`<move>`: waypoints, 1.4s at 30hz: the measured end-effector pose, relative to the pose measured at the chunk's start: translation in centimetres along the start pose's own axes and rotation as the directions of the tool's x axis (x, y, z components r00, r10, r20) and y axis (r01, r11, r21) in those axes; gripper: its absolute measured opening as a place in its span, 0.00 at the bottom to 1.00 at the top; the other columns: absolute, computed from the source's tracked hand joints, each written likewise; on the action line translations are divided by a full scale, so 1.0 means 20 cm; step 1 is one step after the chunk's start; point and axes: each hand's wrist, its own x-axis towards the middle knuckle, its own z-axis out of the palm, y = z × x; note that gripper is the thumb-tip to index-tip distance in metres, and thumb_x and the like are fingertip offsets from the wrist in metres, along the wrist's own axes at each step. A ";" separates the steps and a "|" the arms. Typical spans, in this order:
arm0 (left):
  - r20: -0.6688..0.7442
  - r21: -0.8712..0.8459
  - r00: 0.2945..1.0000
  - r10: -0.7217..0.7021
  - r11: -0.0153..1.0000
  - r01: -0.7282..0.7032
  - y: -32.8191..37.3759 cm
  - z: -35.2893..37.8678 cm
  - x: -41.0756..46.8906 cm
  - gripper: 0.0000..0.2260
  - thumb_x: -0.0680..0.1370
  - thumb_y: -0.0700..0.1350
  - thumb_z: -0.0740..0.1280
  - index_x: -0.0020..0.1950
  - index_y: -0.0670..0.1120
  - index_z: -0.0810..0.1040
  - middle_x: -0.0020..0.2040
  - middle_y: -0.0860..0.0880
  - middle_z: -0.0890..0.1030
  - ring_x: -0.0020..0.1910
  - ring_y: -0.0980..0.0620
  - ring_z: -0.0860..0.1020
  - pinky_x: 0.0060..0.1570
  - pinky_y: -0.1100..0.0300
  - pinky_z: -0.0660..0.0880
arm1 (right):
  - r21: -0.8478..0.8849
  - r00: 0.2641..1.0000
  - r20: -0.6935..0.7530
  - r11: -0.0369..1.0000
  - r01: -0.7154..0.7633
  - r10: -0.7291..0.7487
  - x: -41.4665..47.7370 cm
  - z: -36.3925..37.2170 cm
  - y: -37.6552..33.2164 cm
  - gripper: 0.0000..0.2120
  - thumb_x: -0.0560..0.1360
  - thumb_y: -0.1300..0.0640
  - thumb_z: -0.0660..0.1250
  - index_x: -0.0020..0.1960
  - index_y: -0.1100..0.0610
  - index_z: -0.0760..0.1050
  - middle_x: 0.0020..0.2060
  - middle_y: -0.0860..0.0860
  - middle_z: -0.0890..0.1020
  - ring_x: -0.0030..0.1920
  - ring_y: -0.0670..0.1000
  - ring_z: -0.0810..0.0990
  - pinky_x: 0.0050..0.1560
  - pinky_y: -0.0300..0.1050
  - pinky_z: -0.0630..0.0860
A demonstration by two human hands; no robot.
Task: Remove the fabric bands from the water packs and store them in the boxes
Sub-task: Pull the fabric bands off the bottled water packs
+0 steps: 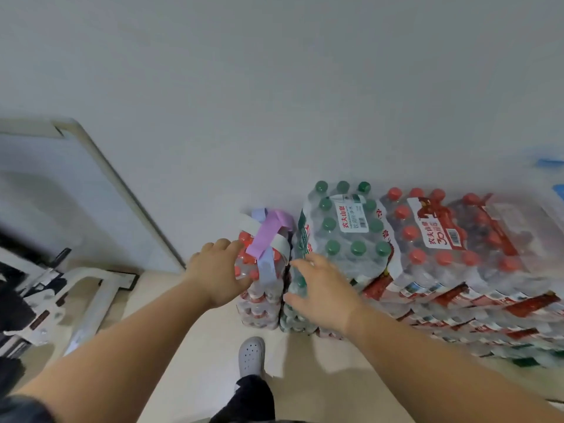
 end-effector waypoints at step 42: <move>0.245 -0.167 0.932 0.267 0.959 -0.230 -0.43 0.77 1.25 0.09 0.74 0.44 0.67 0.50 0.53 0.85 0.53 0.48 0.77 0.52 0.43 0.75 0.45 0.55 0.73 | 0.413 0.828 0.449 0.744 -0.526 0.336 1.19 0.62 0.04 0.33 0.79 0.44 0.66 0.80 0.43 0.57 0.78 0.50 0.65 0.74 0.56 0.68 0.73 0.55 0.68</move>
